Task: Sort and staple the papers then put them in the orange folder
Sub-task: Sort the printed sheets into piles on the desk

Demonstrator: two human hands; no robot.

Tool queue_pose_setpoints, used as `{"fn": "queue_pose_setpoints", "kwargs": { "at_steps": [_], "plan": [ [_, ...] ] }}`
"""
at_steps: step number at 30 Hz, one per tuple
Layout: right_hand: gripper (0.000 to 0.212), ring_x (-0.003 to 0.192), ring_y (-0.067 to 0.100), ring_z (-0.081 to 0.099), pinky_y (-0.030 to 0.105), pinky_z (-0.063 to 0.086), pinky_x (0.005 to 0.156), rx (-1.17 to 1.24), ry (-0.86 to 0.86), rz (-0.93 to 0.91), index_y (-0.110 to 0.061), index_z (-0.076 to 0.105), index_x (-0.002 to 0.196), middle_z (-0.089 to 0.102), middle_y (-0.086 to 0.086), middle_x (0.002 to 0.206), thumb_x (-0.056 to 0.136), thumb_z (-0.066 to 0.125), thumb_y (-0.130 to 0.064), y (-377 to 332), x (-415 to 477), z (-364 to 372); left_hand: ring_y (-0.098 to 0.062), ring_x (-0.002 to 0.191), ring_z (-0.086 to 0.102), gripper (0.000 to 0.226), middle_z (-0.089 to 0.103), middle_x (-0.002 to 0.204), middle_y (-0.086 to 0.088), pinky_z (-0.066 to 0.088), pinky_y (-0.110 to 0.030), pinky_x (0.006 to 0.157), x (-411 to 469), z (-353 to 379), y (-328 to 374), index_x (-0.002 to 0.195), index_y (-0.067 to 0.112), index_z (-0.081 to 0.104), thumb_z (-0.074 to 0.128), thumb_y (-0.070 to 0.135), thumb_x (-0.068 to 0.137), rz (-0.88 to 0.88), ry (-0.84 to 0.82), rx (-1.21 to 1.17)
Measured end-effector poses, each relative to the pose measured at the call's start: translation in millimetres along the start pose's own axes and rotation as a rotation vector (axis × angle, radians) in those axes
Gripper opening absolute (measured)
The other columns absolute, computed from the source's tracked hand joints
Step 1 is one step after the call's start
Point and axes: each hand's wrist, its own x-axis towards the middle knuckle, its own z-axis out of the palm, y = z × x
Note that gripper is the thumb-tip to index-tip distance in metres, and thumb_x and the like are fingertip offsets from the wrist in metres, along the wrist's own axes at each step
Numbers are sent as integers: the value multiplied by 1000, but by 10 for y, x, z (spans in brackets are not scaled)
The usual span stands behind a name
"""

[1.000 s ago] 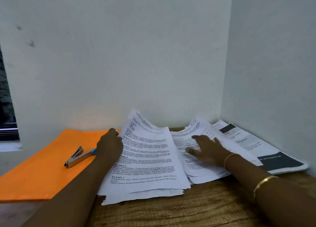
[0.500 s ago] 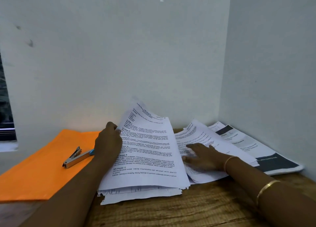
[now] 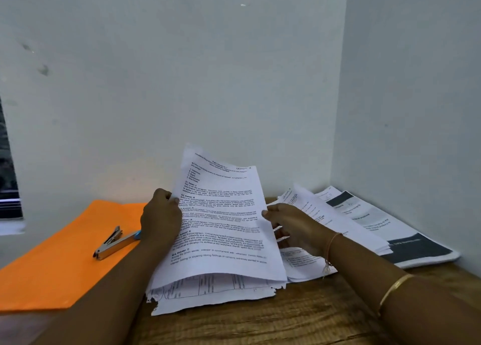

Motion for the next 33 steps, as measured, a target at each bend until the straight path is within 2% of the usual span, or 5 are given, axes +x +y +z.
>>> {"fn": "queue_pose_setpoints", "kwargs": {
  "at_steps": [6,10,19,25,33],
  "plan": [
    [30,95,29,62,40,51,89,170,7,57,-12,62,91,68,7,100,93,38,6,-88,59,0,-30,91,53,25,59,102,-16,33,-30,71,12,31,-12,109,0,56,48,21,97,-74,-117,-41],
    [27,70,19,40,26,32,60,-161,274,131,-8,41,66,42,9,76,87,39,9,-151,125,-212,-24,60,48,38,50,65,-12,40,-35,63,37,118,-52,68,6,49,41,25,100,-94,-268,-9],
    [9,80,28,54,31,38,67,-483,653,156,-8,53,80,59,12,86,83,48,-14,128,-3,-905,-22,104,54,28,59,114,-6,41,-29,81,-2,91,-93,109,12,56,58,33,91,-19,-400,436],
    [11,78,25,54,29,37,69,-954,788,161,-21,50,77,51,1,76,88,46,-24,237,-129,-1113,-19,91,48,10,58,105,-5,41,-29,78,-8,96,-111,89,18,51,58,25,90,23,-444,516],
    [23,80,23,60,29,43,70,-1180,831,47,-15,58,99,60,2,86,94,40,-29,357,-2,-1085,-21,114,50,53,53,128,-6,42,-28,86,-46,87,-63,124,11,46,68,37,83,-7,-532,570]
  ]
}}
